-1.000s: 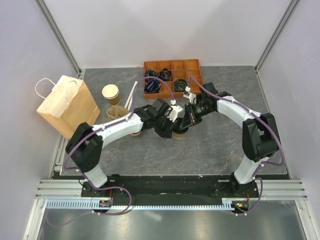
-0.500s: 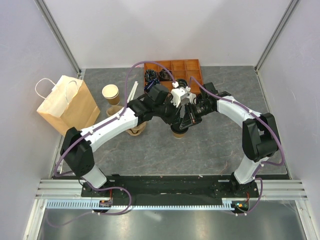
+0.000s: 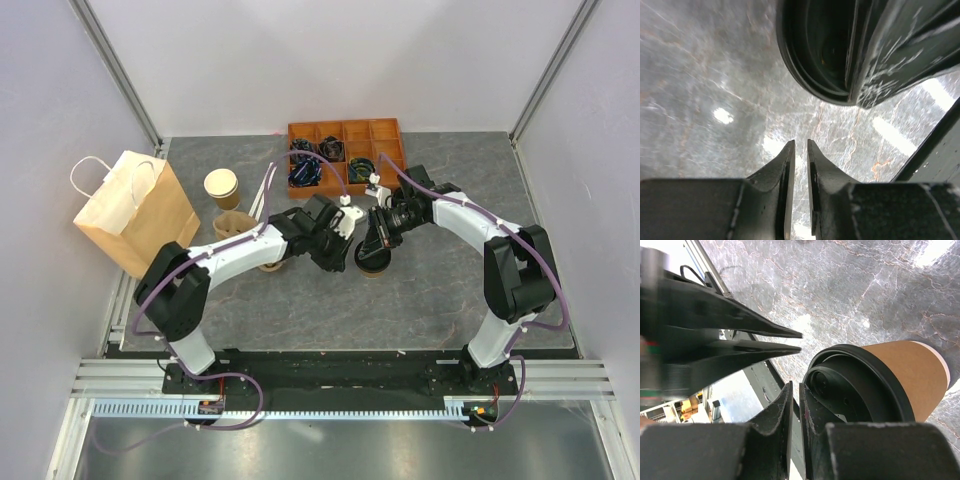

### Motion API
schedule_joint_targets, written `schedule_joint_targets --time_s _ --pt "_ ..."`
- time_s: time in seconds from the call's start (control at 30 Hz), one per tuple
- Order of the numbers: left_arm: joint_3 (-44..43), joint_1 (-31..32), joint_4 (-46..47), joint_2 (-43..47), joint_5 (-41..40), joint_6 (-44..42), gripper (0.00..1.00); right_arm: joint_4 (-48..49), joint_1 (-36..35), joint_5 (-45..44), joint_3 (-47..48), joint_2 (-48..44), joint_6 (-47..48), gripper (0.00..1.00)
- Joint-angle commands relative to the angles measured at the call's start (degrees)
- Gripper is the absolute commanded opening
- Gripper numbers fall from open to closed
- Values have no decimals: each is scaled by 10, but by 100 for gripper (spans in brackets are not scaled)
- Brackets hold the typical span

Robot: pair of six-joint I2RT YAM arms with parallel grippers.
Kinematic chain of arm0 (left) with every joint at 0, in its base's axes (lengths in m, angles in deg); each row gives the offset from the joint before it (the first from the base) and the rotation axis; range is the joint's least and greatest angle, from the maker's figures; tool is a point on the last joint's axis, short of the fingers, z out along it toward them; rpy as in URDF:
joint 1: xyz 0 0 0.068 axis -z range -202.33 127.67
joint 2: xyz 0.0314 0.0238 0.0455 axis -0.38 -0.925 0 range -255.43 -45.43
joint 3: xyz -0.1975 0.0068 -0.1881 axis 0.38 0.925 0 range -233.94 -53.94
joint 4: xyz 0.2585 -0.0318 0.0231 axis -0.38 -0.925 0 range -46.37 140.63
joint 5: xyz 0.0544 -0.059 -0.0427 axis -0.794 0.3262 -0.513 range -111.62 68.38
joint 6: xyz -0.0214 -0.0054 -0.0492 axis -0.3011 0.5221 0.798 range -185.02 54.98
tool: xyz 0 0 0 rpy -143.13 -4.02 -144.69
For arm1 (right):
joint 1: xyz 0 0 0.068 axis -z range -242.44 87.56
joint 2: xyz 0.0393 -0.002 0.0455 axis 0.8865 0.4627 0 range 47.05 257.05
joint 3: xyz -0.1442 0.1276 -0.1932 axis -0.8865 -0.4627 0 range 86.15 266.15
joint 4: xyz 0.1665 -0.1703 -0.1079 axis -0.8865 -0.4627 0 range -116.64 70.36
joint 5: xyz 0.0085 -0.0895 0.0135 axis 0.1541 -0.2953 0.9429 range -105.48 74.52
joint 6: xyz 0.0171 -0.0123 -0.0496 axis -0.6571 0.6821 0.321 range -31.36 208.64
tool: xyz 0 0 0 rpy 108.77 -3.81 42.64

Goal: Pack the takeout coffee

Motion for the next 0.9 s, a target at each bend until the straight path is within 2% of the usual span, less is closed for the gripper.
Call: schedule_joint_targets --time_s 0.0,0.37,0.57,0.87 --pt "-38 -5 18 58 30 -12 24 1 0 -27 12 5 16 18" --pt "-88 -5 5 53 53 7 28 -30 24 17 55 -43 20 22" --pt "-134 -5 2 36 45 -9 29 -68 55 -28 48 -55 61 22" --pt "-161 11 1 -5 26 -27 31 -54 56 -66 30 -19 65 20"
